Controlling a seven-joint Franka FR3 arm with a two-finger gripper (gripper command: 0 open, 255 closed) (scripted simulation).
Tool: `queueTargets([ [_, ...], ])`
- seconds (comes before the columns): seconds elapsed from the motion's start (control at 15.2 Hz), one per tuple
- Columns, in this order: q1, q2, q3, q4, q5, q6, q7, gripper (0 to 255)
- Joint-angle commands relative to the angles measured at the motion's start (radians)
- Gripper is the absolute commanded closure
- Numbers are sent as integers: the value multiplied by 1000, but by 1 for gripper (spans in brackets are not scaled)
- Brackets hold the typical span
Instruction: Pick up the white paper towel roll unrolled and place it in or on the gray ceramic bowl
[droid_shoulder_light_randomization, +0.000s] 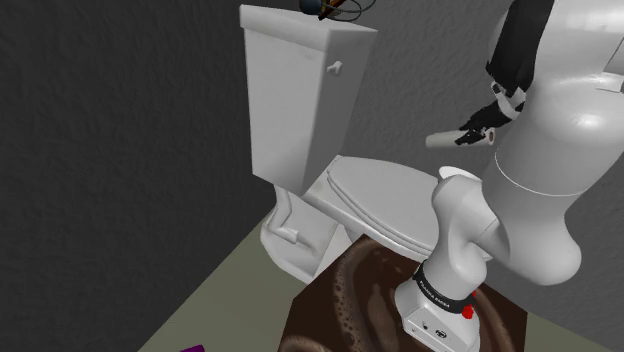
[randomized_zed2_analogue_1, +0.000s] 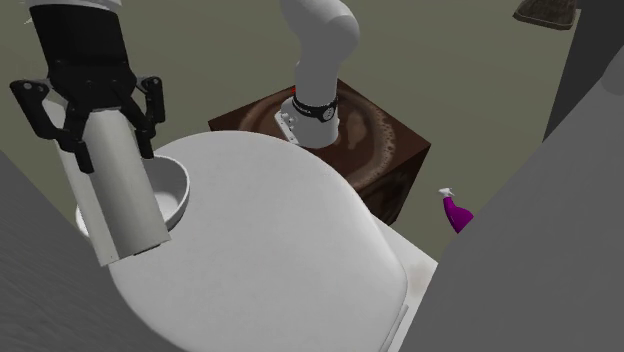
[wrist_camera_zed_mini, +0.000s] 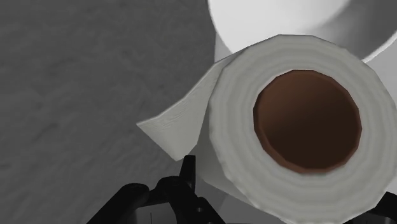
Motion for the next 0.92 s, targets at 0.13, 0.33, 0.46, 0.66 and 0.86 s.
queueTargets([
  [0.13,-50,-51,-76,35,-42,-40,-85,255],
  [0.33,-87,-95,-129,73,-74,-73,-143,255],
  [0.46,-98,-118,-146,80,-80,-72,-170,255],
  [0.66,-93,-135,-141,56,-62,-36,-195,255],
  [0.86,-87,-155,-137,34,-43,1,-221,255],
])
